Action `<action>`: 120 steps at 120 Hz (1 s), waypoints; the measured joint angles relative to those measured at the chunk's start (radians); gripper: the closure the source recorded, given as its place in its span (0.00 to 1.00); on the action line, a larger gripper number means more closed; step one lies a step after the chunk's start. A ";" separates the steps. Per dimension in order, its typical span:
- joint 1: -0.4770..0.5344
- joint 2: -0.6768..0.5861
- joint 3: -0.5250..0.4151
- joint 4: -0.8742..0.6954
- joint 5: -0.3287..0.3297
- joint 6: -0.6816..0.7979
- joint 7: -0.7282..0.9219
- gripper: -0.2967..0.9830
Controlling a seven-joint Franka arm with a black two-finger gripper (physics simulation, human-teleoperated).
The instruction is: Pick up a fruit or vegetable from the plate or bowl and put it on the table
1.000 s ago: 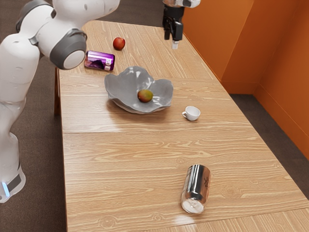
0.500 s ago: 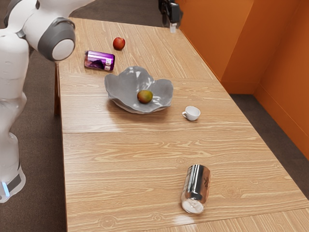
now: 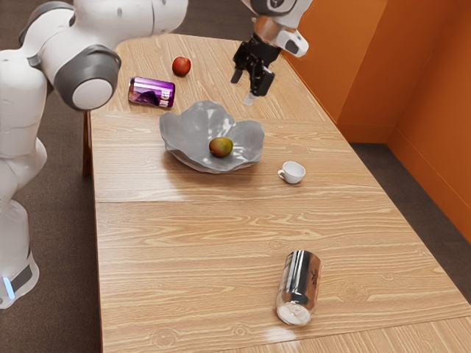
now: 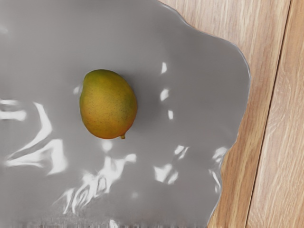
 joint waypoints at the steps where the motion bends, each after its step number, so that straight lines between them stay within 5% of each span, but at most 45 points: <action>1: 0.003 0.000 0.001 -0.001 0.001 0.000 -0.002 0.23; 84: 0.134 -0.066 0.018 -0.008 0.003 -0.028 -0.035 0.23; 120: 0.111 -0.062 -0.001 -0.125 -0.065 0.143 0.040 0.23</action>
